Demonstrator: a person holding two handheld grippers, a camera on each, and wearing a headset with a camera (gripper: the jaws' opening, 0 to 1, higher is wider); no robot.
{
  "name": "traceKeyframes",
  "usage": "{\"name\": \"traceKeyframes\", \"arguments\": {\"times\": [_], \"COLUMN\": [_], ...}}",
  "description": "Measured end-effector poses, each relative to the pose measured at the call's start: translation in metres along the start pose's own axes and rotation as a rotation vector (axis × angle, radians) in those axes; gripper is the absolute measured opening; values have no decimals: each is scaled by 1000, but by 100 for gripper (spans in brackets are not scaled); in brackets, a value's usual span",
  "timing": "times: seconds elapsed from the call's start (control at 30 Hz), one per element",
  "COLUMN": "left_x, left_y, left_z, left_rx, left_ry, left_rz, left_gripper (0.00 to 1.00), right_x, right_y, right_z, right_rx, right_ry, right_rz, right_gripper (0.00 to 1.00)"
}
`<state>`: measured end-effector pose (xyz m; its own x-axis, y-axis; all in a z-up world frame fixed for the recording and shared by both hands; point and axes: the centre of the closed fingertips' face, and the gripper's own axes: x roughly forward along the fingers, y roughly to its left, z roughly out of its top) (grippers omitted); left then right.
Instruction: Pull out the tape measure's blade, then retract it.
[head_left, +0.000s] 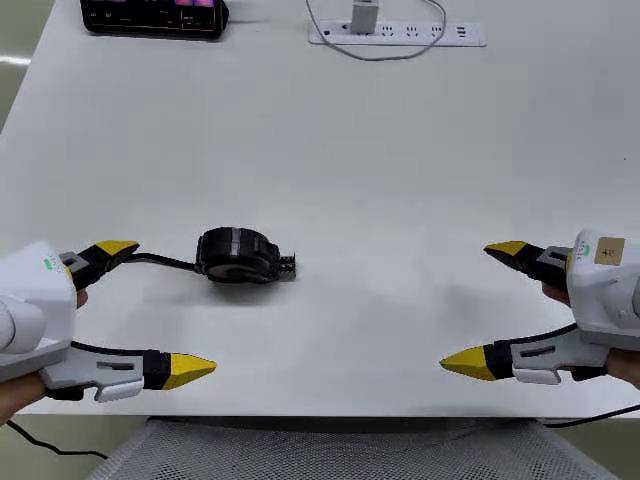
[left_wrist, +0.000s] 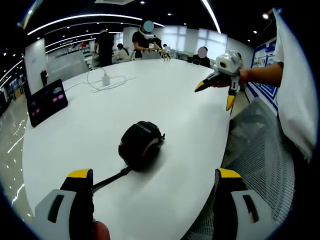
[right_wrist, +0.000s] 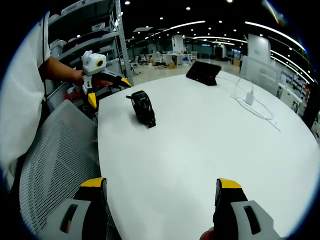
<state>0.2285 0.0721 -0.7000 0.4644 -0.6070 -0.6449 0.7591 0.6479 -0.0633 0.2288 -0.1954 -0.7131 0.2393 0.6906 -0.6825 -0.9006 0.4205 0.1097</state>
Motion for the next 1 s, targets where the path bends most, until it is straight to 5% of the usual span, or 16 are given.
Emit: {"name": "traceKeyframes", "arguments": {"times": [0.3,1.0], "left_x": [12,38], "left_y": [8,19], "left_z": [10,8], "left_rx": [20,47], "left_ry": [-12,-7], "left_rz": [-16,-41], "left_gripper": [98,88], "right_x": [17,56], "right_y": [-5,-13], "right_z": [2,8], "right_rx": [-13,-22], "right_ry": [-12,-46], "right_rz": [11,55], "right_gripper": [88,86]}}
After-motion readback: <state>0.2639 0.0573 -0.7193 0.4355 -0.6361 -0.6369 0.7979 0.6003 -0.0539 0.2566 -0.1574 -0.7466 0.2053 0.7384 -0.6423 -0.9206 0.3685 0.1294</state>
